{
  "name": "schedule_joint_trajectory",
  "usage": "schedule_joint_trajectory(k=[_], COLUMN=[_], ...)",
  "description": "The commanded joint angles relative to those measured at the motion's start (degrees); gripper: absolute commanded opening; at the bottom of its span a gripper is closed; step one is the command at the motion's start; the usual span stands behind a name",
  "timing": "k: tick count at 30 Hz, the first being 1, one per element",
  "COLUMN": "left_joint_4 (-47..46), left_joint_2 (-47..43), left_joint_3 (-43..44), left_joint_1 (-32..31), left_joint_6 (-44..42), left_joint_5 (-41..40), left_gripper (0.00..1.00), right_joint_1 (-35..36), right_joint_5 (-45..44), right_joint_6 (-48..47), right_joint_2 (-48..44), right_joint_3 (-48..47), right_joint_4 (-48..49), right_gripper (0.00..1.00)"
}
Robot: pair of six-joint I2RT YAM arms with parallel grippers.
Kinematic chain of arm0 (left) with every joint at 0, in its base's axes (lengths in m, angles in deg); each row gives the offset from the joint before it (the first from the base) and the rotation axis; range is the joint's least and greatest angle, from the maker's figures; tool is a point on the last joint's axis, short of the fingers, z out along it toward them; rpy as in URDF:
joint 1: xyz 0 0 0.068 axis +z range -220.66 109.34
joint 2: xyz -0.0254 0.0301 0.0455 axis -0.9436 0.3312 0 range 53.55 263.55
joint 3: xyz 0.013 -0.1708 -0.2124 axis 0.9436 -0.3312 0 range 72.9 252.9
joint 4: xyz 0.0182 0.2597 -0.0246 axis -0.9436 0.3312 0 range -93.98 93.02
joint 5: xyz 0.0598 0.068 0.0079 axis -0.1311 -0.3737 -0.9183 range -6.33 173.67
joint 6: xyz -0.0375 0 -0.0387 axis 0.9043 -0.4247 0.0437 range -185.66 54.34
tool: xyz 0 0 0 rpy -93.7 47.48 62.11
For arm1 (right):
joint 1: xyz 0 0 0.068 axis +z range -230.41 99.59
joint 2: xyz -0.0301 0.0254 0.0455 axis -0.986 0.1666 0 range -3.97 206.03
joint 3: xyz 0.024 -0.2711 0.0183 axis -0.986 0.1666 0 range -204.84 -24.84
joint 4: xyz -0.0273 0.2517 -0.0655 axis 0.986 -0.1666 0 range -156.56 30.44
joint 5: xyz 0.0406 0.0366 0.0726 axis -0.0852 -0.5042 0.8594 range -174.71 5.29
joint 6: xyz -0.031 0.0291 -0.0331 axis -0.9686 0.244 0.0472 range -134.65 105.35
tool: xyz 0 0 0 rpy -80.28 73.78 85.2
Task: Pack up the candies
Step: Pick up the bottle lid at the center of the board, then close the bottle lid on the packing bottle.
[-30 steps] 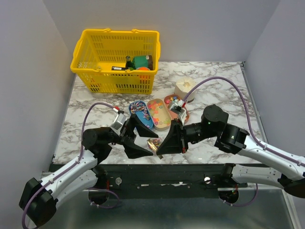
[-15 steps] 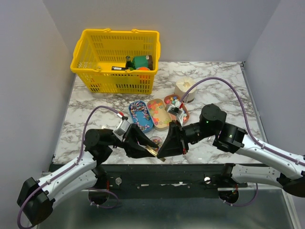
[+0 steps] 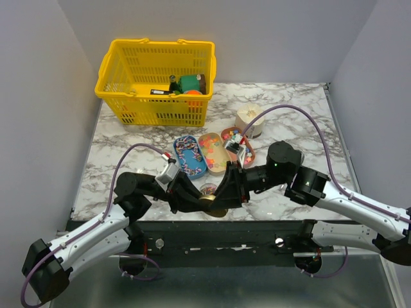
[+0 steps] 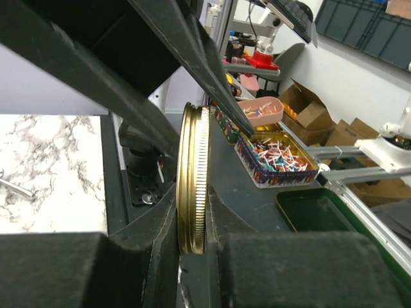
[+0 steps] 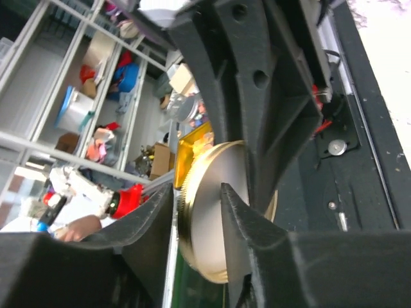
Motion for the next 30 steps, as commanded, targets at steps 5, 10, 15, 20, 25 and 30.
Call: schedule_joint_trajectory(k=[5, 10, 15, 20, 25, 30], left_joint_4=[10.10, 17.38, 26.09, 34.36, 37.18, 37.36], left_joint_2=[-0.88, -1.59, -2.47, -2.73, -0.20, 5.34], left_joint_3=[1.43, -0.15, -1.20, -2.43, -4.27, -4.63], left_joint_1=[0.22, 0.13, 0.22, 0.22, 0.13, 0.31], left_joint_6=[-0.65, 1.10, 3.12, 5.76, 8.13, 9.54], left_joint_5=[-12.24, -20.49, -27.53, -34.91, -42.74, -47.14], left_gripper=[0.21, 0.24, 0.28, 0.28, 0.23, 0.21], right_joint_1=[0.57, 0.49, 0.48, 0.57, 0.57, 0.57], right_joint_5=[-19.90, -32.72, -44.95, -55.77, -57.10, -55.96], right_joint_6=[-3.86, -3.43, -1.94, 1.57, 4.39, 7.38], right_joint_2=[-1.48, -4.37, -9.48, -10.89, -9.05, -7.46], right_joint_3=[0.75, 2.94, 7.42, 9.98, 12.52, 14.98], right_joint_4=[-10.83, -14.80, -15.93, -20.94, -23.32, -23.41], right_gripper=[0.53, 0.61, 0.81, 0.83, 0.83, 0.83])
